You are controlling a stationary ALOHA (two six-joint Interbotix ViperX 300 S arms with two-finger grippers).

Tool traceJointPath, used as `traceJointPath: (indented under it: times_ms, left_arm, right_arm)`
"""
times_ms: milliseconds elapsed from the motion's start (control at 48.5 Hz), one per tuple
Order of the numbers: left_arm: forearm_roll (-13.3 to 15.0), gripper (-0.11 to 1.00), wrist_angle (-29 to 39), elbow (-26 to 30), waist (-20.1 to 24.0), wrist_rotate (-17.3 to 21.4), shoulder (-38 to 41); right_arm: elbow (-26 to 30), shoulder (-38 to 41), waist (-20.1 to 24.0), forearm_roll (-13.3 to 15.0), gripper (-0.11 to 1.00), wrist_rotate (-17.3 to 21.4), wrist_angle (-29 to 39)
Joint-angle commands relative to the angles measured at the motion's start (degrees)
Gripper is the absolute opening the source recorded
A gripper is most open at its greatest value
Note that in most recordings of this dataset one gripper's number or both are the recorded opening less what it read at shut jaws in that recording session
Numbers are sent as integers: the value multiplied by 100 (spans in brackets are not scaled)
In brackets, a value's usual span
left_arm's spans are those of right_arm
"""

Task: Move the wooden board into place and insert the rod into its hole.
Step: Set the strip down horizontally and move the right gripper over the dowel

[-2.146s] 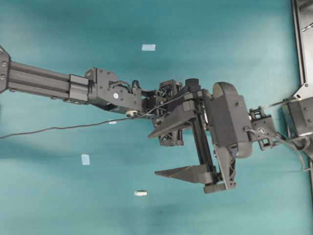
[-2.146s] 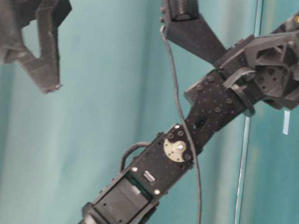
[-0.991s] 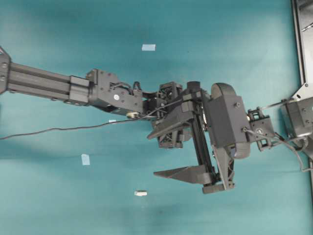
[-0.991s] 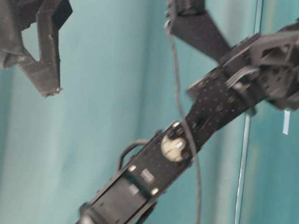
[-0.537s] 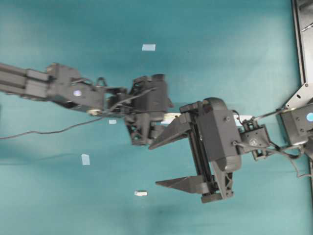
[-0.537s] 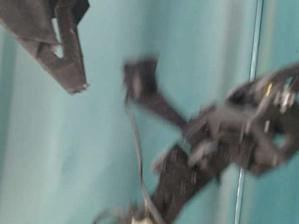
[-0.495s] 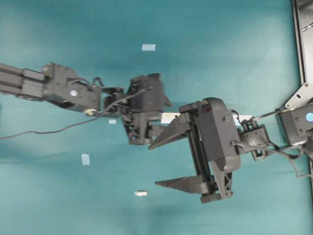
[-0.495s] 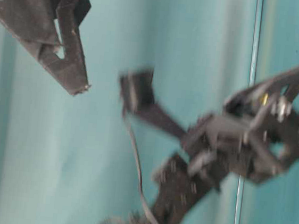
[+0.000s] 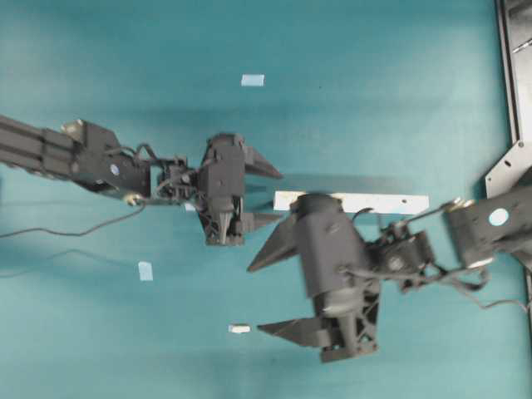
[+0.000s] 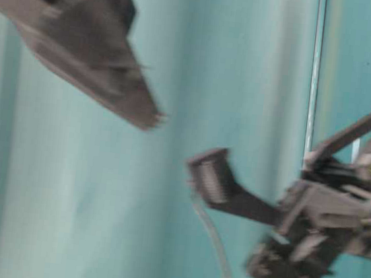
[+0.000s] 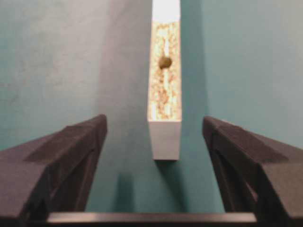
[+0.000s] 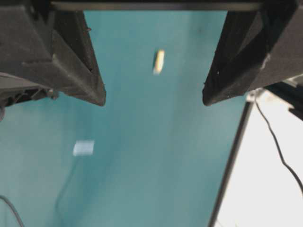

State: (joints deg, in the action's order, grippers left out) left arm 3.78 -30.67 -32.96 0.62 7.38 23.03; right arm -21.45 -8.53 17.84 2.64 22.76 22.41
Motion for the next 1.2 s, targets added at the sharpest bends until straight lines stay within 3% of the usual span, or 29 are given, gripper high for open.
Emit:
traceJointPath:
  times_ms: [0, 371, 743, 1032, 1176]
  left_arm:
    - [-18, 79, -299, 141, 0, 62, 97]
    - [-9, 78, -993, 88, 79, 79, 554]
    - [-18, 77, -1204, 211, 167, 79, 896]
    - [-9, 77, -1204, 422, 202, 79, 1037]
    - [-9, 77, -1204, 492, 229, 70, 1116]
  right_arm:
    - [360, 141, 26, -123, 90, 9, 237]
    - [1424, 1626, 264, -264, 90, 9, 1002]
    - [2197, 2628, 272, -246, 87, 35, 2549]
    - [2259, 3006, 272, -105, 87, 870, 2452]
    - [2250, 3173, 272, 35, 87, 958, 2145]
